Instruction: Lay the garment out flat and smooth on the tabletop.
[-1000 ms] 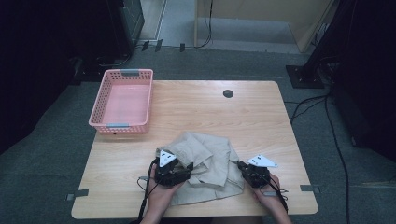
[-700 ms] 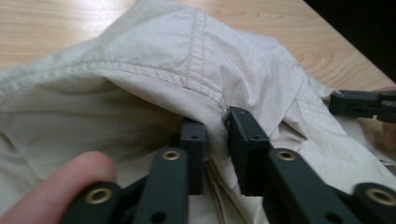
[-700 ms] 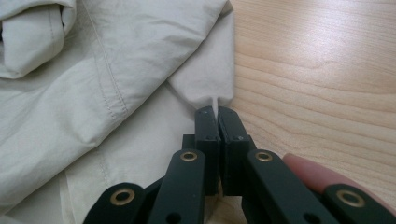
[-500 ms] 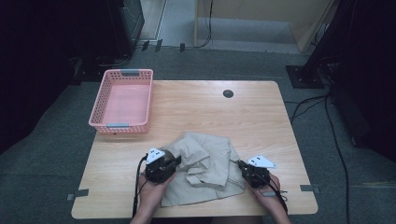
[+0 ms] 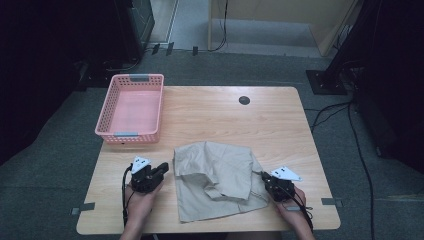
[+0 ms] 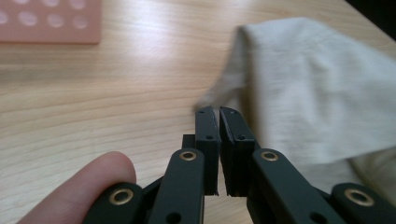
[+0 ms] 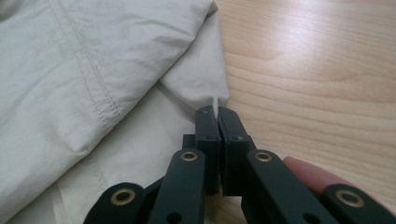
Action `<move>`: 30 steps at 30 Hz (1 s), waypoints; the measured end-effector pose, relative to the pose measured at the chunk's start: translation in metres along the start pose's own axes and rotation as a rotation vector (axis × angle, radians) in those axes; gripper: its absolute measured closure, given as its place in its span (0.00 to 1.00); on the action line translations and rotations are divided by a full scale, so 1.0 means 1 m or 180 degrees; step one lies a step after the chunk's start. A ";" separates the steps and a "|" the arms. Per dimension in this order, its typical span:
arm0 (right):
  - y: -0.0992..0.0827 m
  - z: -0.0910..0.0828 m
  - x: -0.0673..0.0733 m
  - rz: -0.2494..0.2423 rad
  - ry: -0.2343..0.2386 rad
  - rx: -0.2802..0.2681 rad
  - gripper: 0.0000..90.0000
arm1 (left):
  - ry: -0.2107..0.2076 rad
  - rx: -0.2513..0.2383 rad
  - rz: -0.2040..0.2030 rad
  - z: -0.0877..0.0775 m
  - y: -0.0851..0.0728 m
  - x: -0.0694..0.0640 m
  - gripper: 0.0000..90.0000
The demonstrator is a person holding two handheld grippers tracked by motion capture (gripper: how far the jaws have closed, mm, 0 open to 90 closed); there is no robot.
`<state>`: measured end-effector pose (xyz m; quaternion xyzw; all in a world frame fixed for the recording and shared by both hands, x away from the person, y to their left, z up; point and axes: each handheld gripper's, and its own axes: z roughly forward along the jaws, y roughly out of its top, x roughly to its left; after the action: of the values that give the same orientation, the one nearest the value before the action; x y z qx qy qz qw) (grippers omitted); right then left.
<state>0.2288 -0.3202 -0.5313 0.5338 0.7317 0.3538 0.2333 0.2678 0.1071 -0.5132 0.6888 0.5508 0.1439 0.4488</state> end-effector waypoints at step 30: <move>0.004 -0.037 0.049 -0.0342 0.1194 -0.0236 0.58 | -0.0578 0.0087 -0.0016 0.008 0.002 -0.032 0.52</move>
<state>0.1888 -0.2832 -0.5023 0.4098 0.7763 0.4609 0.1309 0.2638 0.0755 -0.5063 0.7037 0.5115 0.0722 0.4879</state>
